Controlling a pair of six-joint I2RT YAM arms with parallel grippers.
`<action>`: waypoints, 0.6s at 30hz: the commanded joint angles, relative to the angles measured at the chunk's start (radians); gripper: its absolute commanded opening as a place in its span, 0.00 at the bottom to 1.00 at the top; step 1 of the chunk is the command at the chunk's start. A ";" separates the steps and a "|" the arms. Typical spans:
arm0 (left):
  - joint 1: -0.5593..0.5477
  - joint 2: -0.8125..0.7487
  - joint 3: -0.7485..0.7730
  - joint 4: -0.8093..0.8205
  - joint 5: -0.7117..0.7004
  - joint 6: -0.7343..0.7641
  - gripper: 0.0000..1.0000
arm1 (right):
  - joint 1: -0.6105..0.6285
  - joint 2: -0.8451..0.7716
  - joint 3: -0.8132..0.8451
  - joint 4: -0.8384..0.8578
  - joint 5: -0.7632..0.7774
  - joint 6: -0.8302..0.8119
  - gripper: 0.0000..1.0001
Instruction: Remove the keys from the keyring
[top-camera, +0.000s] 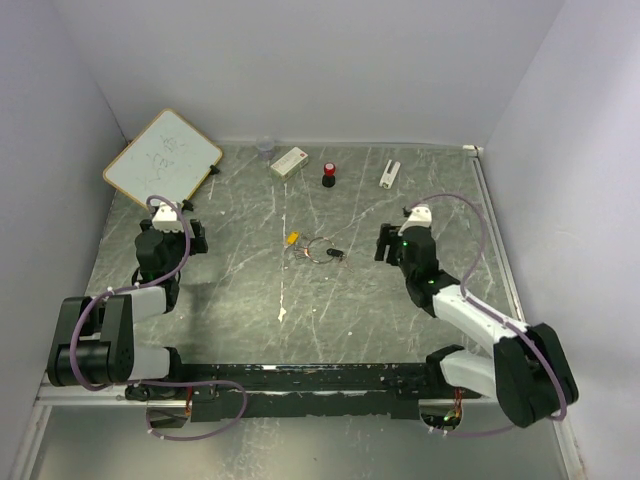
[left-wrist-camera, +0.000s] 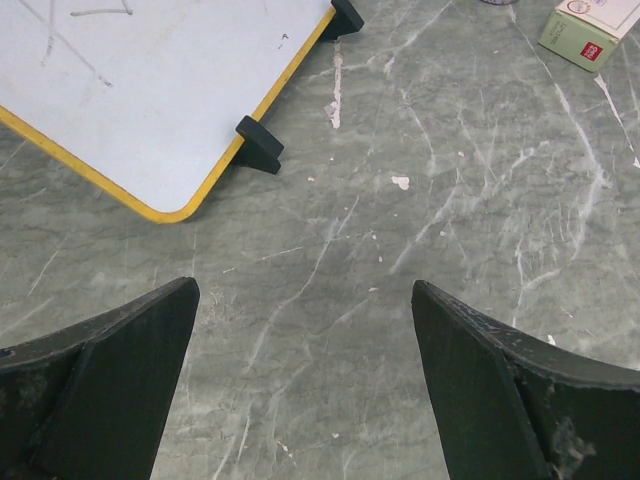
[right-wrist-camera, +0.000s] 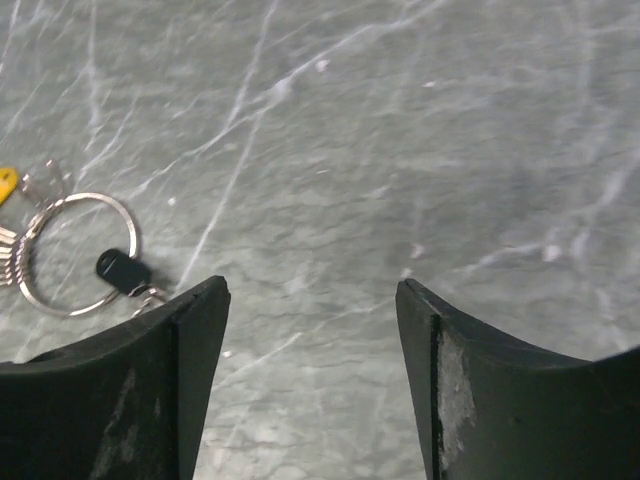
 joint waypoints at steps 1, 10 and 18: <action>-0.005 0.006 0.026 0.017 0.014 -0.007 0.99 | 0.077 0.087 0.046 0.067 -0.048 -0.008 0.65; -0.005 0.007 0.023 0.021 0.000 -0.008 0.99 | 0.133 0.249 0.101 0.149 -0.121 0.057 0.40; -0.005 0.001 0.022 0.020 -0.002 -0.009 0.99 | 0.175 0.331 0.110 0.179 -0.187 0.097 0.44</action>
